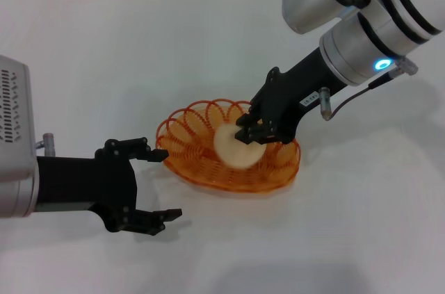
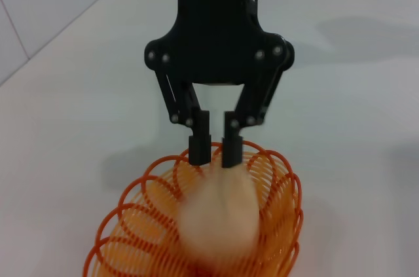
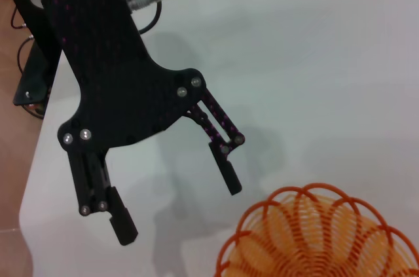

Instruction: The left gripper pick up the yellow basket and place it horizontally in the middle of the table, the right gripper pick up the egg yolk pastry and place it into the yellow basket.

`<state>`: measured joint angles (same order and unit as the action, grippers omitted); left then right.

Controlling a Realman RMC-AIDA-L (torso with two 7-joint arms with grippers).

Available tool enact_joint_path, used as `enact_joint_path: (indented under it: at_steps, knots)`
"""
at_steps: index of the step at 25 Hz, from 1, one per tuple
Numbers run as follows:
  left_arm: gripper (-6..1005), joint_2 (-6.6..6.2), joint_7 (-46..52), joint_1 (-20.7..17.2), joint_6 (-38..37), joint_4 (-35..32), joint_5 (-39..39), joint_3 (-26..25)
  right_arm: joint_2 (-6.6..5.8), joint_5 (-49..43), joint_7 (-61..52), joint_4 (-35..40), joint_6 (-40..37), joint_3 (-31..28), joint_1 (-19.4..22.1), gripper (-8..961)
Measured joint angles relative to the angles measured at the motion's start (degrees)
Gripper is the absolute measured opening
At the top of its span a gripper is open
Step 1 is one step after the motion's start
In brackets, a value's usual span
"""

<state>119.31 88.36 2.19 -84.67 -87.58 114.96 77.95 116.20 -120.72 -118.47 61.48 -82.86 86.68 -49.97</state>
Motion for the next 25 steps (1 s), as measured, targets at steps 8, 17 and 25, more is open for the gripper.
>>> enact_joint_path:
  at_steps: [8, 17, 25]
  knots:
    - [877, -0.05, 0.1, 0.0, 0.2, 0.0, 0.0, 0.0, -0.29, 1.2, 0.0, 0.2, 0.4, -0.2, 0.7, 323]
    - [876, -0.1, -0.4, 0.3, -1.5, 1.4, -1.5, -3.9, -0.94, 0.8, 3.7, 7.1, -7.1, -10.1, 7.5, 677]
    - [876, -0.27, -4.4, 2.1, -8.0, 5.9, -5.7, -12.2, -1.03, 1.4, 18.8, 5.7, -20.2, -26.0, 14.9, 792]
